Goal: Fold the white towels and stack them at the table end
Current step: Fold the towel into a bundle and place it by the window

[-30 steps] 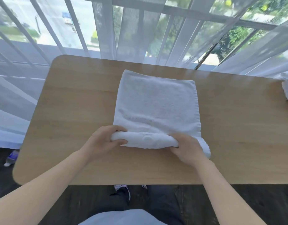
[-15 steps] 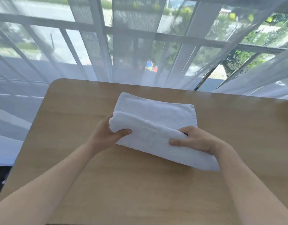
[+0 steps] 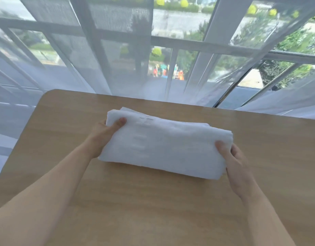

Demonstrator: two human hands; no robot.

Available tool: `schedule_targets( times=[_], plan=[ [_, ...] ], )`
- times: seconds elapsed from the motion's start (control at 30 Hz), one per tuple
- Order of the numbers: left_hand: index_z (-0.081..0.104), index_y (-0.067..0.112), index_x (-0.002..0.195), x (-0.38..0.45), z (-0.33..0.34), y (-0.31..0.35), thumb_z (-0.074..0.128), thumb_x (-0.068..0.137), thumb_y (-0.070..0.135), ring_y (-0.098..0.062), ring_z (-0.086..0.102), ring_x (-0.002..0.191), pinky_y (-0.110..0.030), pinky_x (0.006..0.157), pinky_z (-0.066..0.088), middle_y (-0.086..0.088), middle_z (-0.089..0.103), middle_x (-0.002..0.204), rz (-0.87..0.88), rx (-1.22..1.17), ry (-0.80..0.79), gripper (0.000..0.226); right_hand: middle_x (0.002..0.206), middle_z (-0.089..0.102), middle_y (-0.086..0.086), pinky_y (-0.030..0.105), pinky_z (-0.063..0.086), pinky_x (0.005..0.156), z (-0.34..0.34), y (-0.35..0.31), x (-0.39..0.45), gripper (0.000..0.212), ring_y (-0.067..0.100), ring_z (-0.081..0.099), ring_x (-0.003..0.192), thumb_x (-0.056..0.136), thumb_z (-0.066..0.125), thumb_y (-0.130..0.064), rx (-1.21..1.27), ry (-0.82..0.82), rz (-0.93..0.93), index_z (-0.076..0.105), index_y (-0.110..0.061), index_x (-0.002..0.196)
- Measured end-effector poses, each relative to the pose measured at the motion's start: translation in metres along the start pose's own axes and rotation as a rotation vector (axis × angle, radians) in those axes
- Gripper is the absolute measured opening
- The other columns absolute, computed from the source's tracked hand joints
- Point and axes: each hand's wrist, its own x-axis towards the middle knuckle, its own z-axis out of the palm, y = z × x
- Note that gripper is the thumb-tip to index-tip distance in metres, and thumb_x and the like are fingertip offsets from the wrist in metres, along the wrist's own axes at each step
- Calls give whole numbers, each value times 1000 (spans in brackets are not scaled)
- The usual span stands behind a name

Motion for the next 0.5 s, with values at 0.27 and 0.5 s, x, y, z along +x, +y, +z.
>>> schedule_targets(
  times=[0.27,0.5],
  plan=[
    [73,23,99,13,0,12,69,64,75,-12,76,73,-24,53,56,7,78,87,-103,-6,-72,63,95,72,-13,38,55,70,17,12,44,46,9,69,88,77,49,-78,-123,226,25,63,-40,99],
    [68,27,121,-10,-17,-12,83,48,79,-19,72,107,-41,90,54,1,75,116,9,1,-272,91,94,68,6,47,54,79,19,28,65,45,24,62,87,95,49,-61,-128,234,143,64,-18,98]
  ],
)
